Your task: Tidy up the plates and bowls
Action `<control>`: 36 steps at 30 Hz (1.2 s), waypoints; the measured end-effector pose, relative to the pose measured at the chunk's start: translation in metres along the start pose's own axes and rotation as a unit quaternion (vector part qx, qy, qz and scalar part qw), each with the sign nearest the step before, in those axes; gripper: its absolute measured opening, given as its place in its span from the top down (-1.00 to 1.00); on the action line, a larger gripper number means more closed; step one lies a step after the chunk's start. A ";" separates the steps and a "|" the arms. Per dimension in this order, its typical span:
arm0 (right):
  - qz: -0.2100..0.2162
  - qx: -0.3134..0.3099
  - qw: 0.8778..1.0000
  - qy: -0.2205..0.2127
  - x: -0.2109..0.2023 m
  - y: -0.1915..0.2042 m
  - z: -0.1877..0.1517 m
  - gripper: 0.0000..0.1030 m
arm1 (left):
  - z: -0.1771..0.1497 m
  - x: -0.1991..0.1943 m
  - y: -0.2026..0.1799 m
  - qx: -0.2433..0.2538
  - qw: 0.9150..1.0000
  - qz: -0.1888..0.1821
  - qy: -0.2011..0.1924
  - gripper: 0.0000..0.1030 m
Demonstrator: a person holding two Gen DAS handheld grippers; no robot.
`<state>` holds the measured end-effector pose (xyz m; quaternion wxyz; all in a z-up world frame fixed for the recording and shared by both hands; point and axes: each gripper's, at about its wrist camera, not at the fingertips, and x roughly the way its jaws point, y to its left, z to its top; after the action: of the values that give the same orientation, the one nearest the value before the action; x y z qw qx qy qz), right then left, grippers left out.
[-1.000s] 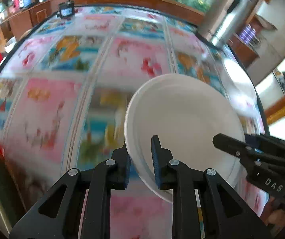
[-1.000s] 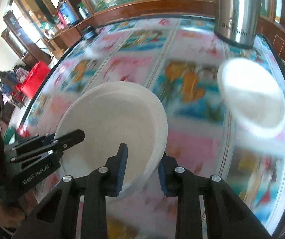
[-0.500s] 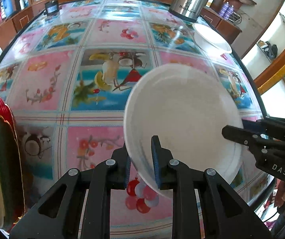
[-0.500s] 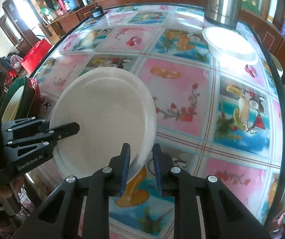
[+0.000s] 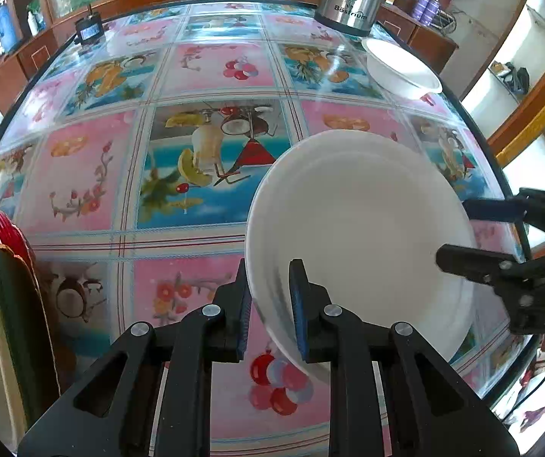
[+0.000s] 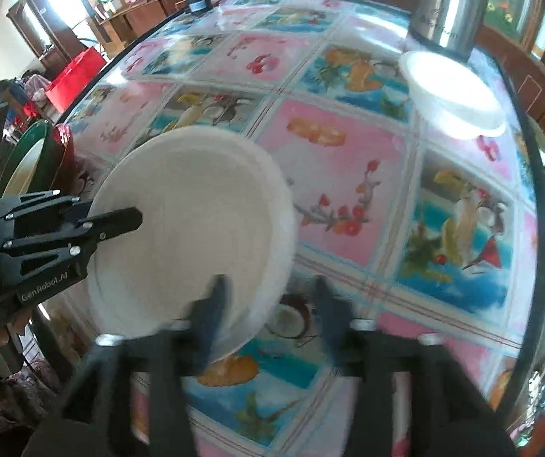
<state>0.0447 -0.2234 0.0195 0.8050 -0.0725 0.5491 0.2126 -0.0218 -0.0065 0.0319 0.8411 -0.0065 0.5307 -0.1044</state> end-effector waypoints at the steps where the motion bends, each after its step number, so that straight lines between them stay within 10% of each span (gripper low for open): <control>1: 0.001 0.002 1.000 -0.001 -0.001 -0.001 0.000 -0.39 | 0.000 0.000 0.000 -0.001 1.000 -0.001 0.000 0.65; 6: -0.018 -0.016 1.000 0.013 0.003 -0.001 0.002 -0.31 | 0.000 0.002 0.002 -0.004 1.000 -0.001 0.003 0.60; 8: -0.024 -0.020 0.999 0.014 0.004 -0.001 0.002 0.16 | 0.001 0.003 0.001 -0.005 1.000 -0.007 0.003 0.57; 14: -0.027 -0.049 0.998 0.019 -0.002 0.011 0.003 0.64 | 0.000 0.004 -0.005 0.006 1.000 -0.002 0.006 0.57; 36: -0.038 -0.073 0.996 -0.017 -0.045 0.067 -0.005 0.59 | -0.023 -0.070 0.019 0.003 0.999 -0.009 -0.052 0.70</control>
<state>-0.0018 -0.1764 0.0668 0.8145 -0.1487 0.5147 0.2227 -0.0687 0.0270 0.0820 0.8667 -0.0143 0.4858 -0.1127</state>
